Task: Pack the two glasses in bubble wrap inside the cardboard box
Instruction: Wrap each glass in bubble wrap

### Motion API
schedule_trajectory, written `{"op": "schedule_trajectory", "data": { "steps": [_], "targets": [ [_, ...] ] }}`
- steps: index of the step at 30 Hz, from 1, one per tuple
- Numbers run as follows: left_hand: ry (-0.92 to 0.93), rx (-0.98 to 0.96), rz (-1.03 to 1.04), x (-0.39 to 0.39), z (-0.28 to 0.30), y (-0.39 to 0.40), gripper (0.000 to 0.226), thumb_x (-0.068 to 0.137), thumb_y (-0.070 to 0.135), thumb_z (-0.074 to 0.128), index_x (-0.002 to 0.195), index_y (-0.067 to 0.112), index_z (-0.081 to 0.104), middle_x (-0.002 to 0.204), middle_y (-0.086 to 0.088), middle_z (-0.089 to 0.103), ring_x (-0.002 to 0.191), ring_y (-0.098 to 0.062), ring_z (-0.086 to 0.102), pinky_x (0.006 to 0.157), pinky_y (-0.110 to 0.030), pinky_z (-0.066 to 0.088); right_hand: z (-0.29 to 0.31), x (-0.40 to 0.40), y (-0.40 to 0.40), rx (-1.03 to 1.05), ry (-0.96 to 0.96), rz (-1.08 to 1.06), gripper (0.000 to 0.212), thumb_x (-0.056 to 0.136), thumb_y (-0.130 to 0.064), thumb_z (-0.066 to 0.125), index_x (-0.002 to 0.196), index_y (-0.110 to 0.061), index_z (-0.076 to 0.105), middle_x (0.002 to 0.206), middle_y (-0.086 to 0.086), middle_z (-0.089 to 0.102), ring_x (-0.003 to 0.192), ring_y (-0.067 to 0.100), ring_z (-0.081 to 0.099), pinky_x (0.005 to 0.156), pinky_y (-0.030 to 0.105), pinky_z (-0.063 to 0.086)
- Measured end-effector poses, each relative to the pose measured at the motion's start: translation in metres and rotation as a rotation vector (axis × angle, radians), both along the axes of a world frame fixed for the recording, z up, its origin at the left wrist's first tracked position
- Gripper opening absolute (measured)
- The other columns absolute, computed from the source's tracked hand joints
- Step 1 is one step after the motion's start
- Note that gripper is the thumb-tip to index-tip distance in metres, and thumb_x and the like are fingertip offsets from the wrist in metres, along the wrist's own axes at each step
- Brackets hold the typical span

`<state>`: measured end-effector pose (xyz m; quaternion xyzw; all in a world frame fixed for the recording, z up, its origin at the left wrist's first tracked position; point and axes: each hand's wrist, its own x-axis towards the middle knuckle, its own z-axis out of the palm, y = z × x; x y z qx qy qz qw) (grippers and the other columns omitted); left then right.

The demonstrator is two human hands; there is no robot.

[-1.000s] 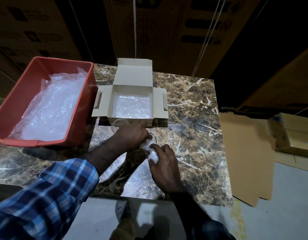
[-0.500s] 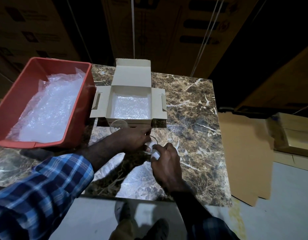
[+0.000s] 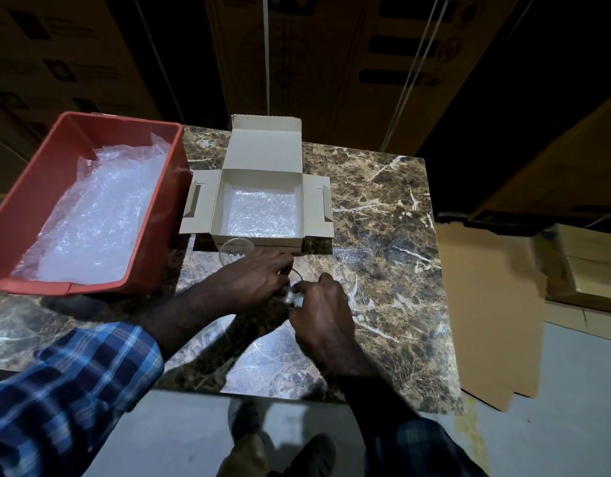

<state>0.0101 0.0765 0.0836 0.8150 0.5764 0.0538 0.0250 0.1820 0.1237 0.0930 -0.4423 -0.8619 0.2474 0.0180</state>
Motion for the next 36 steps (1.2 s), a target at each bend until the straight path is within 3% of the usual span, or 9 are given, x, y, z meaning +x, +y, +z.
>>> {"op": "schedule_trajectory", "data": {
  "steps": [2, 7, 14, 18, 21, 27, 30, 34, 36],
  "targets": [
    [0.075, 0.044, -0.008, -0.003, -0.006, -0.008, 0.028, 0.097, 0.035, 0.049, 0.088, 0.016, 0.068, 0.094, -0.002, 0.055, 0.086, -0.021, 0.051, 0.072, -0.039, 0.042, -0.001, -0.003, 0.001, 0.007, -0.009, -0.005, 0.032, 0.086, -0.024, 0.064, 0.118, -0.024, 0.071, 0.112, 0.01, 0.056, 0.108, 0.03, 0.056, 0.085, 0.035, 0.049],
    [0.199, 0.105, -0.002, -0.006, -0.015, -0.022, 0.031, 0.098, 0.031, 0.04, 0.103, 0.015, 0.067, 0.108, -0.003, 0.062, 0.092, -0.022, 0.054, 0.08, -0.04, 0.035, -0.004, -0.008, -0.002, 0.04, -0.024, 0.02, 0.031, 0.085, -0.025, 0.062, 0.114, -0.02, 0.072, 0.11, 0.011, 0.057, 0.104, 0.031, 0.057, 0.083, 0.037, 0.049],
    [-0.031, 0.098, 0.202, 0.001, -0.029, -0.034, 0.041, 0.099, 0.036, 0.033, 0.116, 0.019, 0.066, 0.1, 0.002, 0.066, 0.09, -0.021, 0.057, 0.072, -0.034, 0.029, -0.003, -0.008, -0.001, 0.027, -0.03, 0.073, 0.033, 0.084, -0.015, 0.059, 0.115, -0.017, 0.07, 0.109, 0.011, 0.057, 0.103, 0.031, 0.057, 0.083, 0.038, 0.053],
    [-0.113, 0.121, 0.275, 0.009, -0.03, -0.04, 0.057, 0.103, 0.053, 0.022, 0.111, 0.022, 0.07, 0.104, 0.004, 0.069, 0.091, -0.017, 0.048, 0.071, -0.033, 0.023, 0.001, -0.001, -0.002, 0.01, 0.029, 0.088, 0.038, 0.086, -0.017, 0.062, 0.124, -0.021, 0.061, 0.107, 0.01, 0.06, 0.101, 0.03, 0.059, 0.078, 0.036, 0.054],
    [-0.179, 0.165, 0.337, 0.015, -0.034, -0.042, 0.046, 0.096, 0.051, 0.039, 0.104, 0.022, 0.073, 0.106, 0.003, 0.07, 0.096, -0.016, 0.044, 0.073, -0.031, 0.024, 0.015, 0.007, 0.004, -0.093, 0.12, 0.046, 0.049, 0.082, -0.012, 0.069, 0.122, -0.02, 0.044, 0.101, 0.005, 0.063, 0.087, 0.024, 0.06, 0.067, 0.035, 0.051],
    [-0.44, 0.165, 0.425, 0.027, -0.047, -0.051, 0.033, 0.092, 0.037, 0.056, 0.11, 0.013, 0.071, 0.113, -0.007, 0.063, 0.095, -0.022, 0.055, 0.075, -0.034, 0.048, 0.039, -0.005, 0.033, -0.293, 0.329, -0.152, 0.03, 0.076, -0.016, 0.084, 0.1, -0.02, 0.066, 0.094, -0.004, 0.071, 0.074, 0.002, 0.066, 0.065, 0.024, 0.057],
    [-0.569, 0.107, 0.497, 0.03, -0.036, -0.051, 0.036, 0.094, 0.037, 0.048, 0.109, 0.015, 0.072, 0.111, -0.003, 0.062, 0.097, -0.016, 0.054, 0.075, -0.034, 0.05, 0.035, -0.018, 0.042, -0.402, 0.412, -0.181, 0.025, 0.075, -0.017, 0.085, 0.098, -0.022, 0.075, 0.094, -0.006, 0.075, 0.084, 0.009, 0.07, 0.083, 0.037, 0.059],
    [-0.564, 0.11, 0.457, 0.031, -0.034, -0.052, 0.038, 0.094, 0.034, 0.048, 0.109, 0.01, 0.073, 0.114, -0.008, 0.063, 0.103, -0.015, 0.053, 0.08, -0.03, 0.047, 0.024, -0.03, 0.036, -0.252, 0.23, -0.031, 0.037, 0.082, -0.02, 0.08, 0.118, -0.017, 0.074, 0.116, 0.002, 0.073, 0.1, 0.015, 0.068, 0.09, 0.022, 0.051],
    [-0.605, 0.089, 0.483, 0.03, -0.033, -0.052, 0.033, 0.095, 0.028, 0.05, 0.109, 0.009, 0.073, 0.116, -0.011, 0.064, 0.107, -0.014, 0.05, 0.086, -0.03, 0.046, 0.02, -0.033, 0.031, -0.146, 0.159, 0.069, 0.04, 0.084, -0.022, 0.074, 0.124, -0.017, 0.07, 0.124, 0.005, 0.069, 0.109, 0.019, 0.064, 0.091, 0.023, 0.048]
  ]
}}
